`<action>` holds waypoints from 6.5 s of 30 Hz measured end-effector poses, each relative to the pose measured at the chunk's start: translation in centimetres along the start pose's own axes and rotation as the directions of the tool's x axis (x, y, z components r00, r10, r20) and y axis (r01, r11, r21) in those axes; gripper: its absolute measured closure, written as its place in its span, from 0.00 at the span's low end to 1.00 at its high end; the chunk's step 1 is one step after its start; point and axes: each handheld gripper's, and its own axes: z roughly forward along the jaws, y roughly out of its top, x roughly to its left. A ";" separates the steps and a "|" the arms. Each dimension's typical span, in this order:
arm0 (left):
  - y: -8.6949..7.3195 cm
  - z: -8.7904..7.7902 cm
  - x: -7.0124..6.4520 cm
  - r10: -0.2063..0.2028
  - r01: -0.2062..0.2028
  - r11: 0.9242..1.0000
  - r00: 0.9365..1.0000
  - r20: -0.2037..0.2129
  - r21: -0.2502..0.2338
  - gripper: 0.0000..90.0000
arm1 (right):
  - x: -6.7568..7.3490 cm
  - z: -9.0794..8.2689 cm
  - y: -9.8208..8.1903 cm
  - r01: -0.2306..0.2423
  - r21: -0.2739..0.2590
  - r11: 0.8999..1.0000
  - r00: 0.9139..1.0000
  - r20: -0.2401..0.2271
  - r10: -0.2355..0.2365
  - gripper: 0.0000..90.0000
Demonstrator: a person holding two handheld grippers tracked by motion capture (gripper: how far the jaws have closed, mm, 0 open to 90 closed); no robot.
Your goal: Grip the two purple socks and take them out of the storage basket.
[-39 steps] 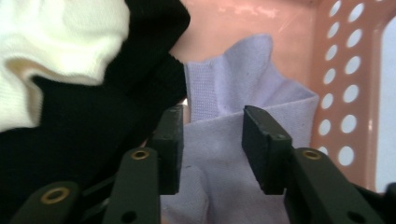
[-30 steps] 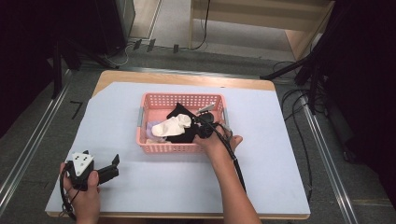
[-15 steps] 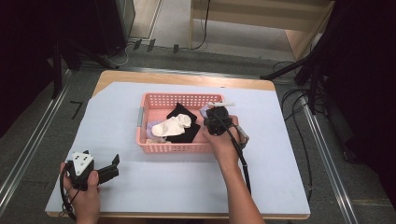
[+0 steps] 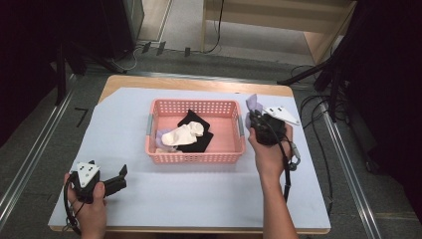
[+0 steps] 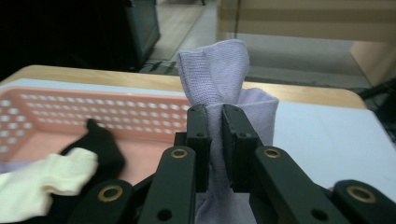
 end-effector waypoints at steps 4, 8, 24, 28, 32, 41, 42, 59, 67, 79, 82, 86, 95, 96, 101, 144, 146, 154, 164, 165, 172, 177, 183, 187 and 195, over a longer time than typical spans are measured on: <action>0.0 0.0 0.0 0.003 -0.003 1.000 1.000 -0.001 0.002 0.00 | -2.6 0.0 -1.5 -0.024 0.040 0.999 0.998 0.062 0.021 0.92; 0.0 0.0 0.0 0.006 -0.006 1.000 1.000 -0.001 0.004 0.00 | -4.4 0.7 -3.9 -0.069 0.162 0.984 0.991 0.125 0.049 0.92; 0.0 0.1 -0.1 0.013 -0.013 1.000 1.000 0.000 0.006 0.00 | 3.6 2.3 -1.8 0.032 0.183 0.983 0.998 -0.055 -0.022 0.55; 0.0 0.0 -0.1 0.011 -0.011 1.000 1.000 0.002 0.004 0.00 | 9.0 4.3 -2.0 0.092 0.234 0.968 0.983 -0.177 -0.050 0.55; 0.0 0.0 0.0 0.008 -0.008 1.000 1.000 0.006 0.003 0.00 | 12.0 6.5 -2.8 0.127 0.292 0.948 0.973 -0.221 -0.062 0.44; 0.0 0.0 -0.1 0.015 -0.015 1.000 1.000 0.005 0.005 0.00 | 13.8 10.0 -4.1 0.092 0.454 0.886 0.980 -0.198 0.000 0.41; 0.0 0.0 -0.1 0.016 -0.016 1.000 1.000 0.004 0.006 0.00 | 13.8 10.2 -4.3 0.089 0.475 0.875 0.980 -0.199 0.008 0.45; 0.0 0.0 -0.2 0.024 -0.024 1.000 1.000 -0.002 0.012 0.00 | 8.7 8.0 -2.4 0.005 0.327 0.945 1.000 0.013 -0.009 0.79; 0.0 0.1 -0.3 0.033 -0.033 0.999 0.999 -0.004 0.009 0.00 | 11.0 9.1 -3.8 0.054 0.461 0.886 0.981 -0.190 0.039 0.65; 0.1 0.1 -0.3 0.033 -0.033 0.999 0.999 -0.007 0.015 0.00 | 13.6 11.4 -4.7 0.124 0.655 0.746 0.983 -0.184 -0.002 0.82; 0.0 0.1 -0.3 0.033 -0.033 0.999 0.999 -0.006 0.013 0.00 | 13.2 11.3 -4.7 0.131 0.655 0.744 0.985 -0.170 -0.023 0.96; 0.0 0.1 -0.3 0.031 -0.031 0.999 1.000 -0.004 0.010 0.00 | 12.3 11.0 -4.5 0.128 0.623 0.772 0.991 -0.101 -0.083 0.98; 0.1 0.2 -0.4 0.031 -0.031 0.999 0.999 -0.010 0.022 0.00 | 10.6 9.3 -2.8 0.110 0.416 0.903 0.988 0.056 -0.146 0.78; 0.1 0.2 -0.4 0.033 -0.033 0.999 0.999 -0.009 0.022 0.00 | 11.2 8.9 -2.5 0.096 0.390 0.916 0.994 0.002 -0.105 0.76; 0.1 0.2 -0.4 0.035 -0.035 0.999 0.999 -0.010 0.018 0.00 | 15.3 8.9 -2.5 0.155 0.448 0.881 0.967 -0.251 -0.043 0.71; 0.1 0.2 -0.3 0.033 -0.033 0.999 0.999 -0.006 0.023 0.00 | 15.6 6.5 -0.3 0.076 0.027 0.997 0.935 -0.348 -0.062 0.95; 0.1 0.2 -0.3 0.035 -0.034 0.999 0.999 -0.005 0.022 0.00 | 15.2 6.3 -0.1 0.066 -0.009 0.998 0.941 -0.331 -0.066 0.95; 0.1 0.2 -0.4 0.034 -0.034 0.999 0.999 -0.006 0.021 0.00 | 13.3 5.2 0.4 0.058 -0.127 0.990 0.958 -0.272 -0.091 0.95; 0.1 0.2 -0.4 0.037 -0.037 0.999 0.999 -0.004 0.022 0.00 | 10.8 4.1 0.9 0.050 -0.206 0.977 0.977 -0.194 -0.091 0.95; 0.1 0.2 -0.4 0.037 -0.037 0.999 0.999 -0.005 0.023 0.00 | 10.6 4.0 0.9 0.048 -0.204 0.978 0.978 -0.189 -0.088 0.95; 0.1 0.2 -0.4 0.041 -0.041 0.999 0.999 -0.009 0.024 0.00 | 8.7 3.4 1.1 0.044 -0.228 0.973 0.986 -0.144 -0.078 0.95; 0.1 0.2 -0.5 0.044 -0.044 0.999 0.999 -0.011 0.025 0.00 | 7.2 2.9 1.2 0.033 -0.234 0.972 0.991 -0.122 -0.063 0.95; 0.1 0.2 -0.5 0.044 -0.044 0.999 0.999 -0.011 0.024 0.00 | 5.4 2.4 1.1 0.021 -0.239 0.971 0.995 -0.090 -0.044 0.95; 0.1 0.2 -0.5 0.044 -0.044 0.999 0.999 -0.013 0.025 0.00 | 4.2 2.1 1.0 0.017 -0.242 0.970 0.997 -0.066 -0.034 0.95; 0.1 0.2 -0.5 0.047 -0.047 0.998 0.999 -0.013 0.028 0.00 | 1.8 1.7 0.2 -0.003 -0.238 0.971 1.000 -0.019 -0.002 0.95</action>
